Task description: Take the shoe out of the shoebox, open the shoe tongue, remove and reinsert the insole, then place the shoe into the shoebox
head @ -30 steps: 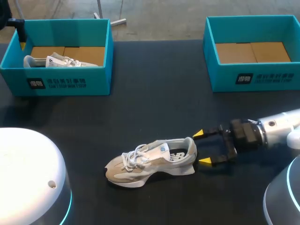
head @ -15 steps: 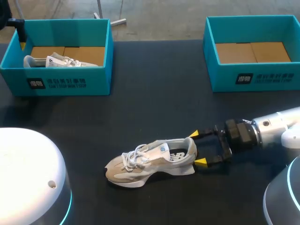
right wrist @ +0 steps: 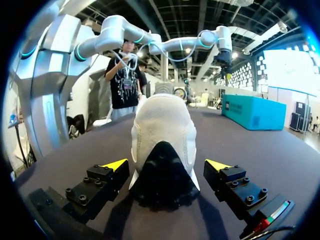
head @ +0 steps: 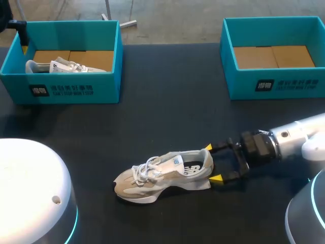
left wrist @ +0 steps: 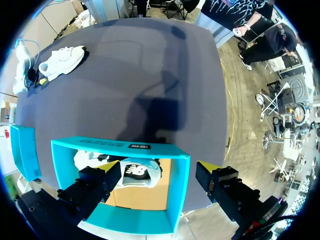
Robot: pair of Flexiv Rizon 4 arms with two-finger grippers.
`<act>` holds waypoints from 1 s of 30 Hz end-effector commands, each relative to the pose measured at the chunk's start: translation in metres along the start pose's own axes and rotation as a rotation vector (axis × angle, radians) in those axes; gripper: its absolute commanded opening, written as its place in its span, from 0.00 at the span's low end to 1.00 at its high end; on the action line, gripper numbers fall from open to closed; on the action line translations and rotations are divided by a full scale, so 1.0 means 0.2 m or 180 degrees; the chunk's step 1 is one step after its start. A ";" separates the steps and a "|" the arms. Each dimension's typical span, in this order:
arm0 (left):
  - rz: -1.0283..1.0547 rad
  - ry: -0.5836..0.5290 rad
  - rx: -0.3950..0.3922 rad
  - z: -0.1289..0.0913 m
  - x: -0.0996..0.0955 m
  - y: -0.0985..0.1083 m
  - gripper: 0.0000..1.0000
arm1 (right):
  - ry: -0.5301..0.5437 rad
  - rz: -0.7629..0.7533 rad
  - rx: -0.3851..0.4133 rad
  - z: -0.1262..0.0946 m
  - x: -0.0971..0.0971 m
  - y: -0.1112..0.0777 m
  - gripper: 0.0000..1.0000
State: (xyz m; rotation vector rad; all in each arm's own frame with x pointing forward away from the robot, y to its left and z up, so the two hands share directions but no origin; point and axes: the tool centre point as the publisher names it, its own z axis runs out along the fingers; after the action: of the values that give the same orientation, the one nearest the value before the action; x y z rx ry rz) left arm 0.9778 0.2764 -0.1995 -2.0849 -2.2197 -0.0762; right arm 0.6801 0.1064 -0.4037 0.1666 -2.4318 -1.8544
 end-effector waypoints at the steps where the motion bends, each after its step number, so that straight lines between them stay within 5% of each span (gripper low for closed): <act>1: -0.0001 0.0007 -0.0011 0.00 0.00 -0.01 1.00 | 0.0014 -0.0016 0.0002 0.02 -0.01 0.00 1.00; 30: -0.0001 0.0007 -0.0011 0.00 0.00 -0.01 1.00 | 0.0098 -0.0139 0.0068 0.14 0.00 0.02 1.00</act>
State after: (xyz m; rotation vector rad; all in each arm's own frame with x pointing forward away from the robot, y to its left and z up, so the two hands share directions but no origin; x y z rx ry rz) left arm 0.9778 0.2764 -0.1995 -2.0849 -2.2197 -0.0762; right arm 0.6761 0.1309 -0.4064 0.2490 -2.4440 -1.8333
